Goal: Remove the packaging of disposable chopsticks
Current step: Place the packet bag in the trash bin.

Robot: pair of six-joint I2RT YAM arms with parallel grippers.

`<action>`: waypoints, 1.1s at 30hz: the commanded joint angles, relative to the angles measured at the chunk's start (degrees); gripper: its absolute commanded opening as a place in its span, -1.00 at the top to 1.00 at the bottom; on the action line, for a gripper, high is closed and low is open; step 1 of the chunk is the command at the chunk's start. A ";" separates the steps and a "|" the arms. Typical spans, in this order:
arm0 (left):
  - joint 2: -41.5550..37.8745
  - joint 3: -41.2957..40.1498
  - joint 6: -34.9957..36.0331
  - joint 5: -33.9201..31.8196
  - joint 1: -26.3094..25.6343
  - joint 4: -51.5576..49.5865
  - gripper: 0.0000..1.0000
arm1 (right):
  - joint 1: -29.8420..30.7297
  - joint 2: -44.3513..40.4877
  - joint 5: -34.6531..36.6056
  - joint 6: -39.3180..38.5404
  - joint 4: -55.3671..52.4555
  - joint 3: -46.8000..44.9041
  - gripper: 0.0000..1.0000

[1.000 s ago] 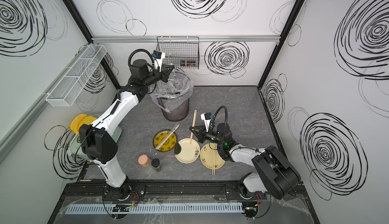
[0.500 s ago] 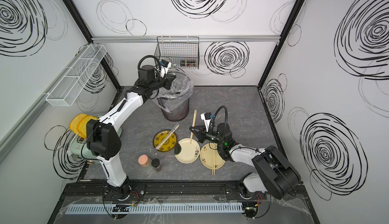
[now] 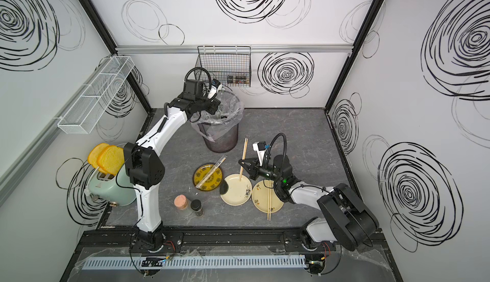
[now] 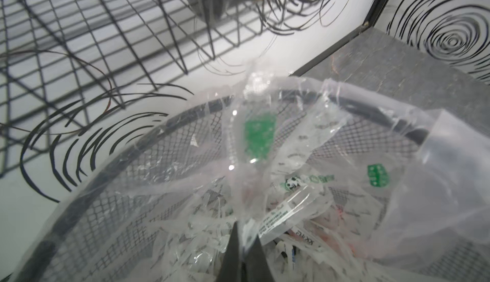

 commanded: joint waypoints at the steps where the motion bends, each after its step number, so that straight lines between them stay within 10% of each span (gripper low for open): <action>1: 0.54 2.17 4.94 -4.15 -1.53 -6.03 1.00 | -0.07 -0.03 -0.19 0.51 1.18 1.45 1.00; 22: 8.67 1.70 6.93 -6.62 -2.32 -10.40 0.95 | -0.01 0.40 0.28 0.20 0.40 1.74 1.00; 33: 6.56 3.90 4.95 -5.92 -2.40 -8.57 -0.21 | 0.12 0.58 0.17 0.29 0.24 1.94 1.00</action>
